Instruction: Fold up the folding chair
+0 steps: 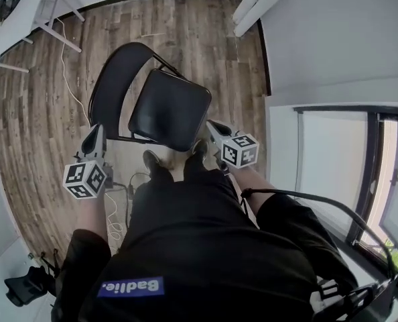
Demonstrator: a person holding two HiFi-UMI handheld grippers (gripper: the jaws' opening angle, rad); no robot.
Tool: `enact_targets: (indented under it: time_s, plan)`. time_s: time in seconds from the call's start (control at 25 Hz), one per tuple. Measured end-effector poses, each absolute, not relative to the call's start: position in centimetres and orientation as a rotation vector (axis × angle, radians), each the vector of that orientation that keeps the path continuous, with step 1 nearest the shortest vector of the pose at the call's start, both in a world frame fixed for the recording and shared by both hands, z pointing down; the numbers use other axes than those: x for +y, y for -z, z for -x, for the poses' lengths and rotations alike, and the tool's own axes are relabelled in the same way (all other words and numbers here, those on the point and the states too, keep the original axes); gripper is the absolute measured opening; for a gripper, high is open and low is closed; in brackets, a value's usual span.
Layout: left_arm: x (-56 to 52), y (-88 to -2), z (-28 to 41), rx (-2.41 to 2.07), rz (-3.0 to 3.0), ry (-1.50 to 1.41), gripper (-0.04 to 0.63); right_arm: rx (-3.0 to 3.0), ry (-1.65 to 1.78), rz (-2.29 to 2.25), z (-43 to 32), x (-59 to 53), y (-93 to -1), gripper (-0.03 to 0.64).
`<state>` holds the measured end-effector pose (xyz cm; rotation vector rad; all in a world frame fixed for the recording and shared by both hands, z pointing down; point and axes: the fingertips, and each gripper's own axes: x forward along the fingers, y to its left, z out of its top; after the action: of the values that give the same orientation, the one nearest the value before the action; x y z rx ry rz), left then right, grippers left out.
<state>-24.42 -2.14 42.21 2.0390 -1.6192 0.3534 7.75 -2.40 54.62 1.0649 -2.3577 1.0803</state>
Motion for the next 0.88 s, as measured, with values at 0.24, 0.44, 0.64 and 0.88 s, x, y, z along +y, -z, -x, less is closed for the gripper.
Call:
enact_targets:
  time_s: [0.24,0.44,0.64,0.88]
  plan:
    - [-3.4,-45.3,25.2,-1.714,-1.917,-0.421,0.005,-2.3,-1.14,-1.003,-10.2,-5.0,-60.0,0.002]
    - [-3.6,-47.9,28.3,-1.75,-1.838,-0.51,0.006,-2.227,-1.171,-1.001,-11.2,-5.8,-64.1,0.002]
    - [-4.1,-50.5,31.4,-1.758,-1.788,-0.579,0.019,-2.139,-1.218,-1.019,-11.7,-5.6,-69.0,0.019]
    - [-4.9,-54.0,33.8,-1.725,-1.767,-0.658,0.066,-2.074,-1.266,-1.054,-10.7,-5.5,-73.8,0.031]
